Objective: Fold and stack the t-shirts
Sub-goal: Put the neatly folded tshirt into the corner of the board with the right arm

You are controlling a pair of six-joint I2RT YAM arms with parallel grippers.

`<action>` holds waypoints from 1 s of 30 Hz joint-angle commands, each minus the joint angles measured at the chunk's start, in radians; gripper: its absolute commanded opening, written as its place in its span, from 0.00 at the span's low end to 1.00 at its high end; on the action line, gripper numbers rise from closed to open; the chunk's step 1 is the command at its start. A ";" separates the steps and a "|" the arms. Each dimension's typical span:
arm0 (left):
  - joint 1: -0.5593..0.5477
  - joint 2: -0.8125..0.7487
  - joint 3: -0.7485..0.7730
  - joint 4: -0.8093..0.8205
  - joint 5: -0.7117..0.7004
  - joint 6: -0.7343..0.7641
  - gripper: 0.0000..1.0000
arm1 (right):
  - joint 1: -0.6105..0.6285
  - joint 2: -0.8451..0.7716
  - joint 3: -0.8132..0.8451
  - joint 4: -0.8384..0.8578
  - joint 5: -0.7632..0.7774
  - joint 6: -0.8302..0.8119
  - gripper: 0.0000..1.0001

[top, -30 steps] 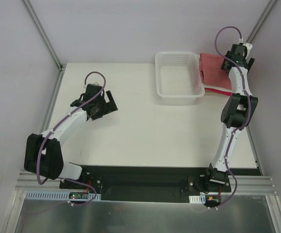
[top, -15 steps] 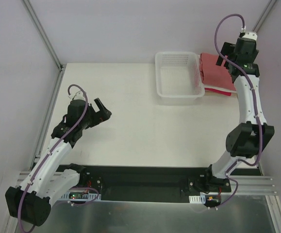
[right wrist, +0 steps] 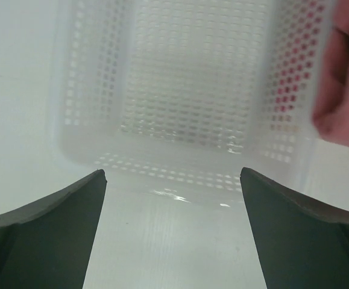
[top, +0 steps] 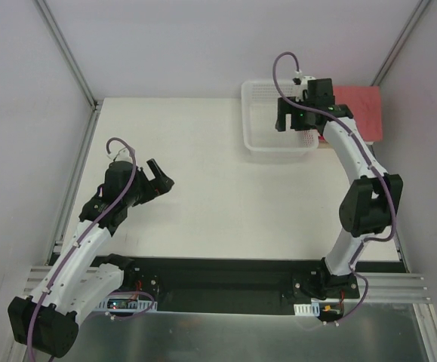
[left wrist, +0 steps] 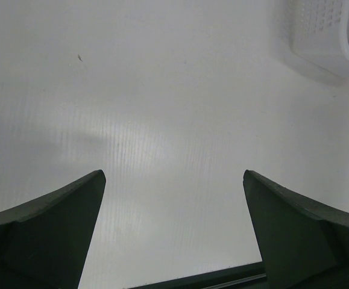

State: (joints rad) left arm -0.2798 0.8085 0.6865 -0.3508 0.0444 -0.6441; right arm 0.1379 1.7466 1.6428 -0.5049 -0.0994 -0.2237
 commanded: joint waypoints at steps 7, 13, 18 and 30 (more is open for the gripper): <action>0.005 -0.003 -0.013 -0.005 0.014 -0.008 0.99 | 0.210 0.257 0.291 -0.060 0.046 -0.048 0.97; 0.005 -0.015 -0.019 -0.019 0.012 -0.002 0.99 | 0.258 0.292 0.302 -0.052 0.093 -0.048 0.97; 0.004 -0.038 -0.034 -0.024 -0.006 -0.012 0.99 | 0.269 0.162 0.151 0.026 0.156 -0.023 0.97; 0.007 -0.048 -0.002 -0.042 -0.032 -0.017 0.99 | 0.270 -0.180 -0.210 0.287 0.182 0.076 0.97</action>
State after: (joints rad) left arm -0.2798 0.7815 0.6571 -0.3855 0.0414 -0.6453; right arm 0.4034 1.6608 1.4761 -0.3256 0.0490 -0.1860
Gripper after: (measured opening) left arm 0.993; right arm 0.969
